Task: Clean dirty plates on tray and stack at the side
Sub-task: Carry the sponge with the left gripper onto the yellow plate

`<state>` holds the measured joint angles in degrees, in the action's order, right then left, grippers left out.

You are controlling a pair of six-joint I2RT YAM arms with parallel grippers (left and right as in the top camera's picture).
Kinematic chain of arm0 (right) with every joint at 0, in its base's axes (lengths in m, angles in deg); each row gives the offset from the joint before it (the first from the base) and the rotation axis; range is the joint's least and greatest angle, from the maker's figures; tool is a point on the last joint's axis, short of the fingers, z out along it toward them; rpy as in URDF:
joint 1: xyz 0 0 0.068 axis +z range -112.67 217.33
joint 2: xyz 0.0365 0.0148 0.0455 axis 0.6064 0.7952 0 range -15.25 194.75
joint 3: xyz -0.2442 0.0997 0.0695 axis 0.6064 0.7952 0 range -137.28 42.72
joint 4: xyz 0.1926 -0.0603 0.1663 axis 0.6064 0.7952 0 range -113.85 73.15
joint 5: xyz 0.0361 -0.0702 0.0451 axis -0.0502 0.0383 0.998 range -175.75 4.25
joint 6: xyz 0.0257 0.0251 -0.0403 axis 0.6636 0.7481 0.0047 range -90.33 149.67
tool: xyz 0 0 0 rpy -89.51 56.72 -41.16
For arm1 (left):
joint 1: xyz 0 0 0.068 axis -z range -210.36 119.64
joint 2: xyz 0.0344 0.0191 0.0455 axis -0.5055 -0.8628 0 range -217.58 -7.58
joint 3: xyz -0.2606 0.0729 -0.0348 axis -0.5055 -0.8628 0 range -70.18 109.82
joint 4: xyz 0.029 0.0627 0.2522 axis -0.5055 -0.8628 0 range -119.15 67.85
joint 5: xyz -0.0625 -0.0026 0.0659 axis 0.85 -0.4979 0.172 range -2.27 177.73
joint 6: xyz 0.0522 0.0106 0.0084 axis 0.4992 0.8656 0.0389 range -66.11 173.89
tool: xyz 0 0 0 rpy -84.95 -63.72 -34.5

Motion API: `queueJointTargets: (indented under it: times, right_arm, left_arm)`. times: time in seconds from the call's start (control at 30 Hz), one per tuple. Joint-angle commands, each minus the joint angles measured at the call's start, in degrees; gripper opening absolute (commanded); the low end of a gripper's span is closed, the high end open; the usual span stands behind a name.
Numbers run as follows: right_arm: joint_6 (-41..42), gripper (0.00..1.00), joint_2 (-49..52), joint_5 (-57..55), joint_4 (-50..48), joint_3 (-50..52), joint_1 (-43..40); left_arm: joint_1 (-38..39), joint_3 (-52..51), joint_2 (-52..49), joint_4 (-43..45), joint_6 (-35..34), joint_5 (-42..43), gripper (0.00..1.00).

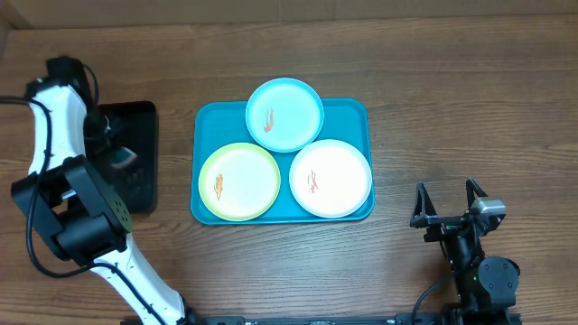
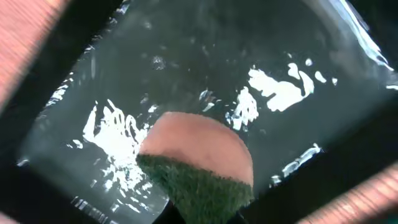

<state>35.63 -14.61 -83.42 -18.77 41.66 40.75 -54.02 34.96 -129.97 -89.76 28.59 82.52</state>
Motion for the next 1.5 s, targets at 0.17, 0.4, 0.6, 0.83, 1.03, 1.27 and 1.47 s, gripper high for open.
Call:
queueJointTargets:
  times: [0.17, 0.4, 0.6, 0.83, 1.03, 1.27, 1.47]
  right_arm:
    - [-0.22, 1.0, -0.42, -0.33, -0.42, 0.59, -0.22]
    - [-0.22, 1.0, -0.42, -0.31, -0.42, 0.59, -0.22]
    - [-0.22, 1.0, -0.42, -0.33, -0.42, 0.59, -0.22]
    - [-0.22, 1.0, -0.42, -0.33, -0.42, 0.59, -0.22]
    - [-0.22, 1.0, -0.42, -0.33, -0.42, 0.59, -0.22]
    - [-0.22, 1.0, -0.42, -0.33, -0.42, 0.59, -0.22]
    - [-0.22, 1.0, -0.42, -0.33, -0.42, 0.59, -0.22]
  left_arm:
    - [-0.31, 11.56, 1.77, -5.79, 1.07, -2.82, 0.04]
    - [-0.42, -4.24, 0.52, 4.48, 1.77, -3.85, 0.04]
    - [-0.42, 8.48, 1.03, -6.27, 1.16, -3.65, 0.04]
    - [-0.31, 34.25, 1.14, -24.55, 0.68, 6.71, 0.04]
    - [1.49, 39.28, 2.47, -29.2, 11.1, 27.96, 0.04]
    - [14.01, 24.5, 4.63, -29.22, 20.46, 33.24, 0.04]
    - [25.03, 8.76, 5.01, -28.98, 20.61, 23.52, 0.04]
